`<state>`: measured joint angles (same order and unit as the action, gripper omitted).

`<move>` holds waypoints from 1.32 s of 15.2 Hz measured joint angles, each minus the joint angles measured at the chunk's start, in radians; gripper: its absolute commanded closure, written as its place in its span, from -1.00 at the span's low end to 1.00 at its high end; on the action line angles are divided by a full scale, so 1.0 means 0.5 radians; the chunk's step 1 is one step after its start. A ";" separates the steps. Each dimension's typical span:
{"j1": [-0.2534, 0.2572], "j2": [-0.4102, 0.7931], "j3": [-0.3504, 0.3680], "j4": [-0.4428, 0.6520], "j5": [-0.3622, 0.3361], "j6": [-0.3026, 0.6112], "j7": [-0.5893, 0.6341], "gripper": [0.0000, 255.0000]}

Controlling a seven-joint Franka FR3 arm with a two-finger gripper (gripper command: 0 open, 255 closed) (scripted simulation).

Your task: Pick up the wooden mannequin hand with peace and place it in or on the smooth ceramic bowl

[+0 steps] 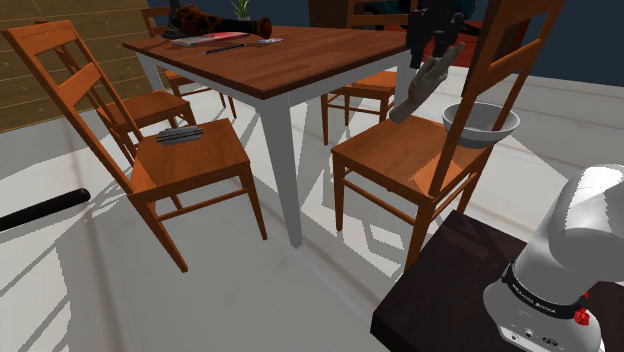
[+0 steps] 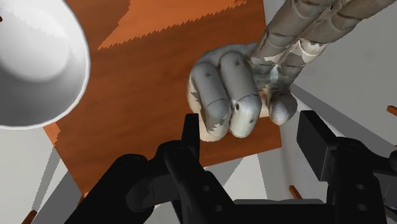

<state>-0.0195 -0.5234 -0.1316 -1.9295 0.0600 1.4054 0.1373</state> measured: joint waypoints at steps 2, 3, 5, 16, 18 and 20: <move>0.002 0.029 -0.003 0.081 0.002 -0.053 0.002 1.00; 0.003 0.037 -0.005 0.113 0.003 -0.076 0.001 1.00; 0.006 0.070 -0.007 0.206 0.007 -0.136 0.005 1.00; -0.031 0.206 -0.170 0.592 -0.042 -0.400 -0.188 1.00; -0.049 0.245 -0.242 0.655 -0.066 -0.430 -0.283 1.00; -0.071 0.286 -0.329 0.721 -0.092 -0.461 -0.397 1.00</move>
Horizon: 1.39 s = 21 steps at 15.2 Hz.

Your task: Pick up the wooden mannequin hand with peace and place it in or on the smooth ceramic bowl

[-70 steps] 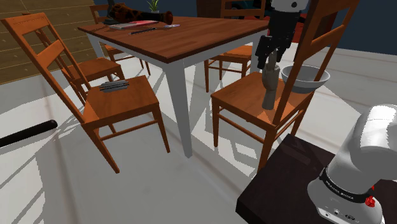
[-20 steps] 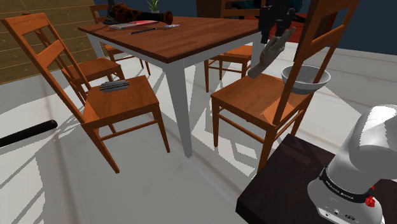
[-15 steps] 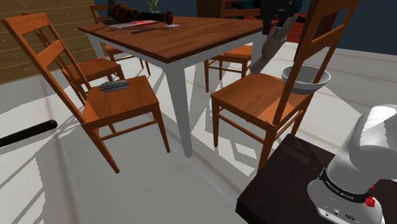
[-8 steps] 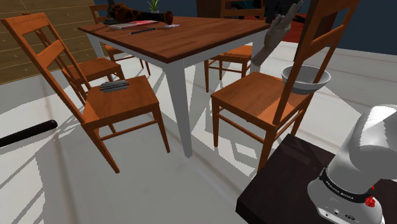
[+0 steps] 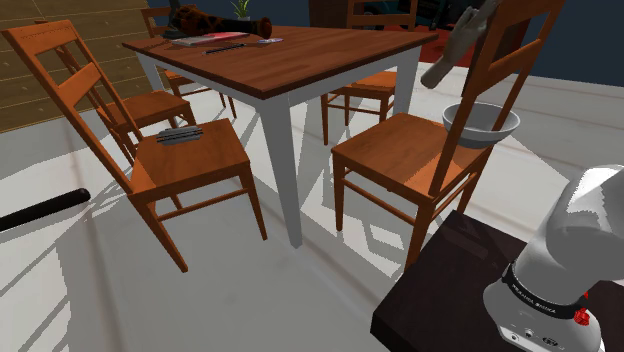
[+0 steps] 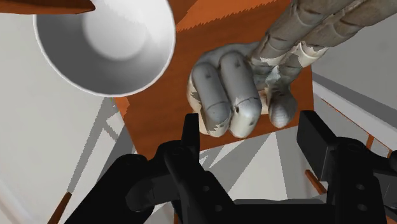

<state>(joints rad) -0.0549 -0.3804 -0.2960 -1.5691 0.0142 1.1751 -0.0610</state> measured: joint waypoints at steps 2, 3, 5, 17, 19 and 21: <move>-0.023 0.053 -0.094 0.092 -0.022 -0.047 -0.125 1.00; -0.033 0.072 -0.131 0.131 -0.029 -0.068 -0.176 1.00; -0.054 0.169 -0.237 0.286 -0.030 -0.135 -0.307 1.00; -0.145 0.320 -0.499 0.349 -0.045 -0.075 -0.679 1.00; -0.146 0.278 -0.485 0.252 -0.065 -0.015 -0.667 1.00; -0.147 0.223 -0.463 0.142 -0.086 0.048 -0.646 1.00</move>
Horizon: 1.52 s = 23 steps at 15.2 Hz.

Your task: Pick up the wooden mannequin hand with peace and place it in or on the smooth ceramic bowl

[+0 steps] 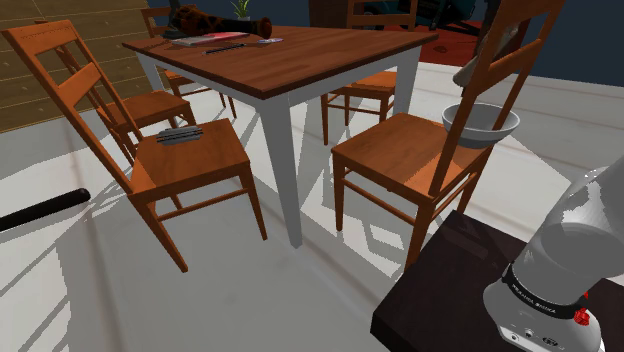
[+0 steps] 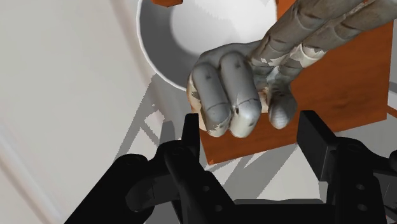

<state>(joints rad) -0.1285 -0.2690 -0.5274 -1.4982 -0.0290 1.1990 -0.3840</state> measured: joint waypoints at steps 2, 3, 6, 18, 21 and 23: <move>-0.001 -0.037 0.015 -0.099 -0.013 0.066 0.016 1.00; -0.004 -0.059 0.020 -0.150 -0.022 0.098 0.020 1.00; -0.011 -0.111 0.030 -0.273 -0.043 0.175 0.028 1.00; -0.025 -0.196 0.045 -0.525 -0.076 0.350 0.045 -1.00; -0.025 -0.196 0.045 -0.525 -0.076 0.350 0.045 -1.00; -0.025 -0.196 0.045 -0.525 -0.076 0.350 0.045 -1.00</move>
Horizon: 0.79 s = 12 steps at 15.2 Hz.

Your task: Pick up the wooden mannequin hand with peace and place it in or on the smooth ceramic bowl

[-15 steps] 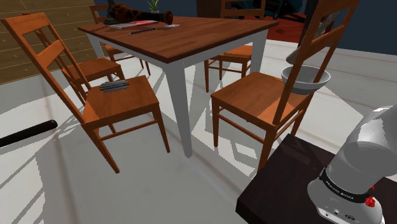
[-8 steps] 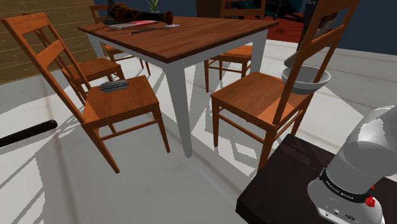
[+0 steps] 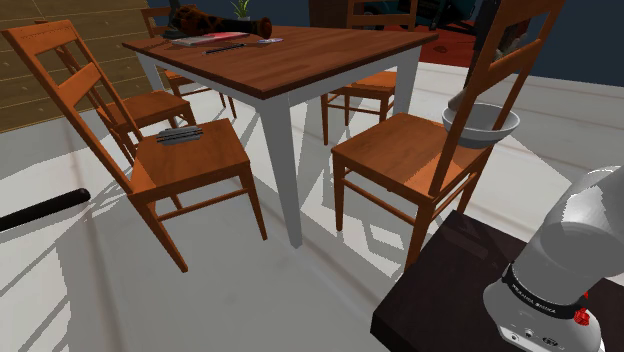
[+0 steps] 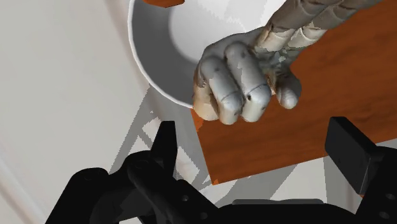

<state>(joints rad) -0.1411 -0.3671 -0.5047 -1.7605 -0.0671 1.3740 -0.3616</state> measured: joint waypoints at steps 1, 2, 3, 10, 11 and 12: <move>0.000 0.000 0.000 0.000 0.000 0.000 0.000 -1.00; 0.002 0.022 -0.010 0.048 0.006 -0.027 -0.012 -1.00; 0.007 0.058 -0.020 0.133 0.018 -0.079 -0.023 -1.00; 0.018 0.168 -0.056 0.418 0.059 -0.266 -0.061 -1.00; 0.018 0.169 -0.056 0.421 0.059 -0.268 -0.062 -1.00; 0.018 0.170 -0.056 0.422 0.060 -0.269 -0.062 -1.00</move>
